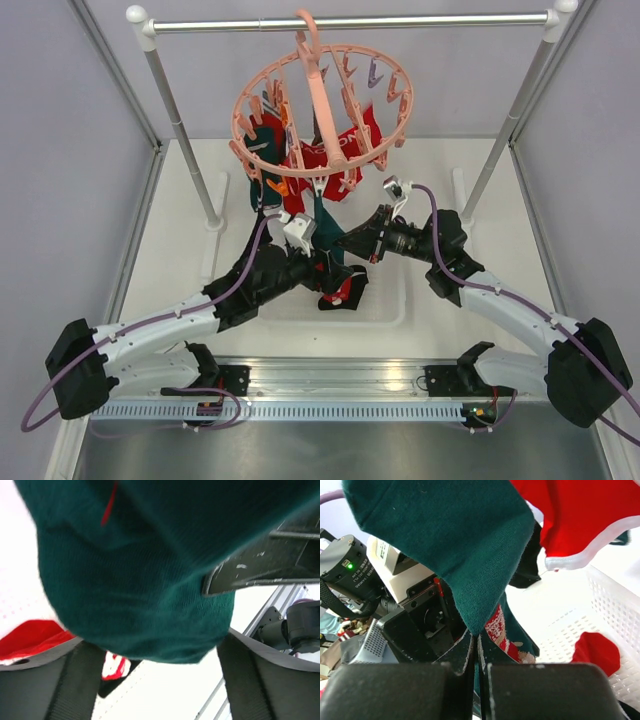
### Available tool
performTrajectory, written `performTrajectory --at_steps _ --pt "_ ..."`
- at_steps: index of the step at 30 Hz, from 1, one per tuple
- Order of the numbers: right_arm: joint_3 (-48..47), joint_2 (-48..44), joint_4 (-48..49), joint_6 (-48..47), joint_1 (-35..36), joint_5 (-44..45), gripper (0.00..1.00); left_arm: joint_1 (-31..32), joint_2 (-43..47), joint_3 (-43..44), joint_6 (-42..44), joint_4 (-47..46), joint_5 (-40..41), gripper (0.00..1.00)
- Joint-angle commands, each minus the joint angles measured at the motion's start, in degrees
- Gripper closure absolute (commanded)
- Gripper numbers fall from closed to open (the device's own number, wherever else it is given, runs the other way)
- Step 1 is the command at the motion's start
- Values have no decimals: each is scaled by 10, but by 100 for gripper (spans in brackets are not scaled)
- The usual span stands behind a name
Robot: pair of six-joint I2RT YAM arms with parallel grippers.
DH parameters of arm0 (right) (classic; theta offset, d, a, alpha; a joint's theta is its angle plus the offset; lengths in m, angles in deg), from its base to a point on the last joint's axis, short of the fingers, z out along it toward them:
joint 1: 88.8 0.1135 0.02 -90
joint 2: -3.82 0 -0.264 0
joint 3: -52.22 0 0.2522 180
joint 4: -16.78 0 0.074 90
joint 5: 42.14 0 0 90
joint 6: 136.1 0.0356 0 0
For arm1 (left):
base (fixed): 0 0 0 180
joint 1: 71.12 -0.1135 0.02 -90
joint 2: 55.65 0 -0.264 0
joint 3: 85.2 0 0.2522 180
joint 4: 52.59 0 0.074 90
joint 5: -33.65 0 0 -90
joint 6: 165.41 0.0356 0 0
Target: Remove the socks clipped to the hanger
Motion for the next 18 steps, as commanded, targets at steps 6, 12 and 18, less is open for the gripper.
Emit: performTrajectory --at_steps 6,12,18 --pt "-6 0 30 2 -1 -9 98 -2 -19 27 14 -53 -4 67" --pt "-12 -26 -32 -50 1 49 63 -2 -39 38 -5 -30 3 98" --pt "-29 -96 -120 -142 37 197 29 -2 -76 58 -26 -1 12 98"
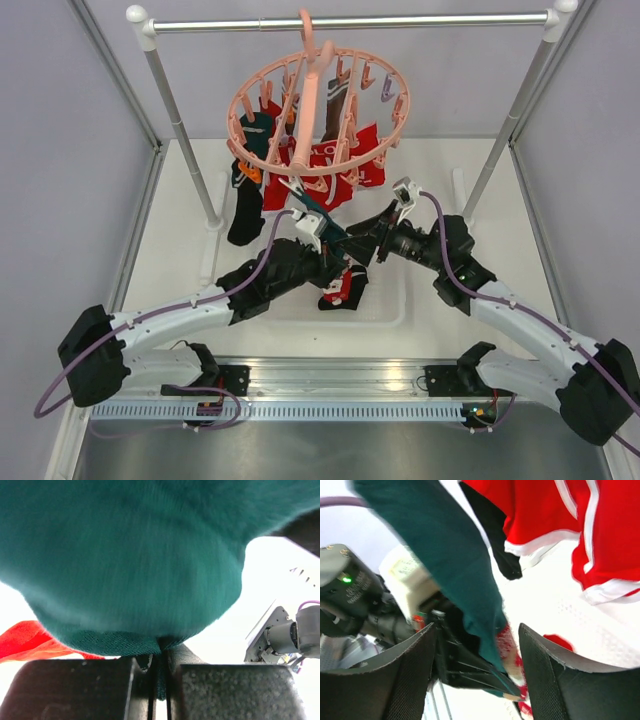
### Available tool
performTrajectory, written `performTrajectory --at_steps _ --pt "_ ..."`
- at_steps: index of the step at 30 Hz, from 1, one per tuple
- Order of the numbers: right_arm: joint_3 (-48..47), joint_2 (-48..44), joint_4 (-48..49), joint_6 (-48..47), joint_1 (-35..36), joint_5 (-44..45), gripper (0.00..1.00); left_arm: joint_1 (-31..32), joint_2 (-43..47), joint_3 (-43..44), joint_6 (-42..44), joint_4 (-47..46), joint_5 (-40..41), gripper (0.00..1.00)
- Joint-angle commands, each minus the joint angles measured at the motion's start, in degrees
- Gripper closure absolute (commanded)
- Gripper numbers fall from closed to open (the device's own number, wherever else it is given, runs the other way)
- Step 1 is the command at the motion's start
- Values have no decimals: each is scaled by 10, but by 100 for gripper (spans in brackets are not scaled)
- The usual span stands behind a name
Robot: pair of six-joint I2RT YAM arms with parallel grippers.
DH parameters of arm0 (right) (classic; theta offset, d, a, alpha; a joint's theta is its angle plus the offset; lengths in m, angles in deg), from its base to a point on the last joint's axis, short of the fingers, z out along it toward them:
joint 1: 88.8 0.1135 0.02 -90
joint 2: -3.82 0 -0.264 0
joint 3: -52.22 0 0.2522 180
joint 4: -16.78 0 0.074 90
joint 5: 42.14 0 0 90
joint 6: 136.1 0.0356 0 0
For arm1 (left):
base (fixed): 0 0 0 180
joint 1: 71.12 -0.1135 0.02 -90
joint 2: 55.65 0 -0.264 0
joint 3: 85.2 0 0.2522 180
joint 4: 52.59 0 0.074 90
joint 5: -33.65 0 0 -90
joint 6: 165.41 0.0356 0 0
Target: Remove the socks clipped to the hanger
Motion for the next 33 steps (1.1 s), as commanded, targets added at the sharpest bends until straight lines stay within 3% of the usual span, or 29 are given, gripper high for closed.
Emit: performTrajectory --at_steps 1,8,17,22,33 --pt "-35 -51 -49 -100 43 125 29 -2 -19 33 -25 4 14 98" --pt "-69 -76 -79 -187 131 281 30 -2 -62 61 -34 12 6 98" --pt "-129 -39 -71 -268 188 335 30 -1 -114 105 -35 37 6 98" --pt "-180 -1 -74 -318 222 411 29 -1 -134 126 -38 53 15 98" --pt "-206 39 -58 -393 225 478 26 3 -141 146 -38 85 28 98"
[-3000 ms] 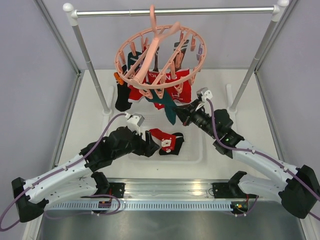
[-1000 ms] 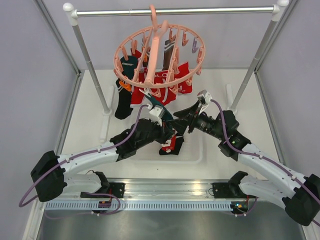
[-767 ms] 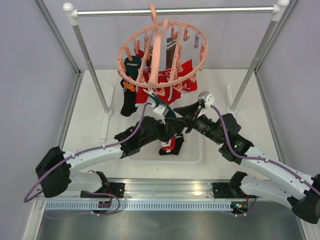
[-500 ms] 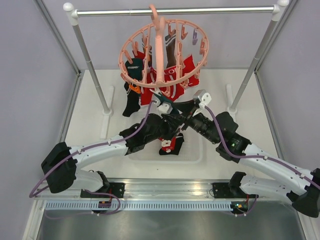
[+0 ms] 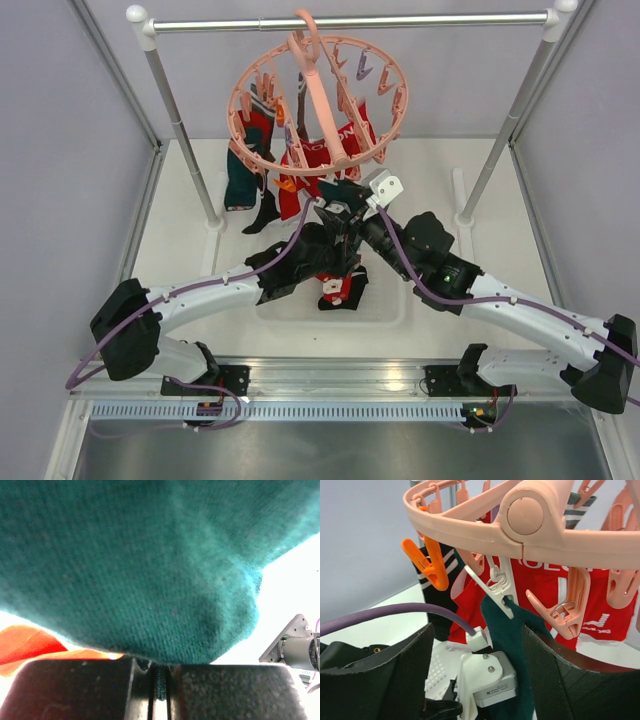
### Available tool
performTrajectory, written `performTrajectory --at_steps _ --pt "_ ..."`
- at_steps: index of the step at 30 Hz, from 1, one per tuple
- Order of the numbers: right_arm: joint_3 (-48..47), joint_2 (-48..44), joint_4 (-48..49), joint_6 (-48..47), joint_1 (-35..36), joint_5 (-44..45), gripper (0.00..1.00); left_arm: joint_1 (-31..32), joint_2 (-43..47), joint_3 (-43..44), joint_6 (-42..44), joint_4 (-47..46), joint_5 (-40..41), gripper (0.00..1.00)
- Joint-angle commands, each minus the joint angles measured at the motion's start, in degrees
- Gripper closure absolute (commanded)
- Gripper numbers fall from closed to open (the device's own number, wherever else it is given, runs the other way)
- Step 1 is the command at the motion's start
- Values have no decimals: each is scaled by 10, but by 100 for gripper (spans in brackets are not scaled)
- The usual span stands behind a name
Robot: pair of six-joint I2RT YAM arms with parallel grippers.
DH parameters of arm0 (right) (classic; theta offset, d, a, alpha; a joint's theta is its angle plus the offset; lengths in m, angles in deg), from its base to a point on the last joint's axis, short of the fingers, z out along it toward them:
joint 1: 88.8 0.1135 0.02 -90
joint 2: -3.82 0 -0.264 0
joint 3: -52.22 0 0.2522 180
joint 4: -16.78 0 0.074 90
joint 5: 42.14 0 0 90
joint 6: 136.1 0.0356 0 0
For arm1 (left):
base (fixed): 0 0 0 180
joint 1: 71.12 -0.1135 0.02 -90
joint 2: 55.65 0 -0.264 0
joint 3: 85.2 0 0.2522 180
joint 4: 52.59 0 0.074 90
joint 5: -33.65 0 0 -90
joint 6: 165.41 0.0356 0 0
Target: Remove the socks clipped to the hanger
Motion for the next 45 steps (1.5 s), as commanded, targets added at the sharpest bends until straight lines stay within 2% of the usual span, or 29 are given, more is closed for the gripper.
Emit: performTrajectory --at_steps 1,16,35,45 --pt "-22 3 23 -43 3 40 25 3 -1 25 -14 9 13 98" --pt "-12 -50 -9 -59 2 -23 23 13 -3 19 -23 13 12 98" --pt "-86 42 4 -65 -23 -16 22 32 3 18 -27 13 24 98" --pt "-85 48 53 -51 -24 9 28 33 6 15 -26 31 28 98"
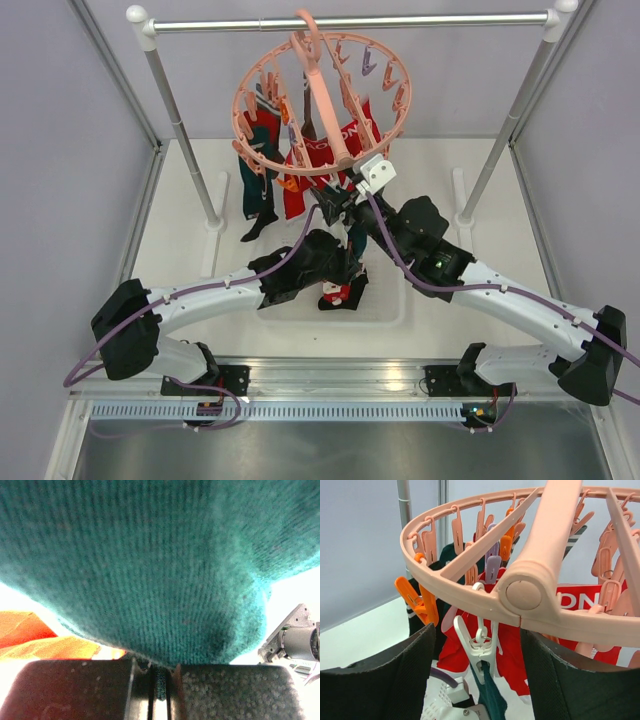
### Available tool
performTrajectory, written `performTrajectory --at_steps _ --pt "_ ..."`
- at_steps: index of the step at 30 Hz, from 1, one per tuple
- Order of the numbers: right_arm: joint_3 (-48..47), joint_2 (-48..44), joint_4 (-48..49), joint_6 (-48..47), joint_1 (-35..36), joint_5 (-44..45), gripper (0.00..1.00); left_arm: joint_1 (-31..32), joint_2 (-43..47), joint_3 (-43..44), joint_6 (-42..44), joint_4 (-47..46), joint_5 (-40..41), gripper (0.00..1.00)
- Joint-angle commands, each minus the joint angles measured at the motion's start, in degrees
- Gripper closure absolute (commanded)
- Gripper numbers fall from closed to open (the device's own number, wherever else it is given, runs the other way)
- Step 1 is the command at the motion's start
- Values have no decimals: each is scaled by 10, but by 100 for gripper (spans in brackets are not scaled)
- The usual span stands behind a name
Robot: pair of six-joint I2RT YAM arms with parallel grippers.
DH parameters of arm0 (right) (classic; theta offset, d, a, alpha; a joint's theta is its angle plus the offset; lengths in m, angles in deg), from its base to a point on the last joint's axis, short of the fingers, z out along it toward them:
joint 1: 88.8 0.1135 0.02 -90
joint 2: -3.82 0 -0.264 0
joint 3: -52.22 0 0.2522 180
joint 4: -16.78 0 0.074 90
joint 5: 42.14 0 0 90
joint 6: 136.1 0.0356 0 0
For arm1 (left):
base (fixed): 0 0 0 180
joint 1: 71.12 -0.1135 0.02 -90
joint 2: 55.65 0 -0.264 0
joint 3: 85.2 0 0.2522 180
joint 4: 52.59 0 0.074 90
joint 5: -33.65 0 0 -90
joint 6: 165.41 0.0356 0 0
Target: Remove the socks clipped to the hanger
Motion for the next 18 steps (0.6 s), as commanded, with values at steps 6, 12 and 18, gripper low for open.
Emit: performTrajectory --at_steps 6,12,18 --pt "-24 0 52 11 -1 25 39 6 10 12 -15 7 12 98" --pt "-22 0 55 14 -1 30 70 6 14 12 -14 9 13 98" --pt "-22 -4 56 16 -1 39 90 6 20 11 -11 16 18 98"
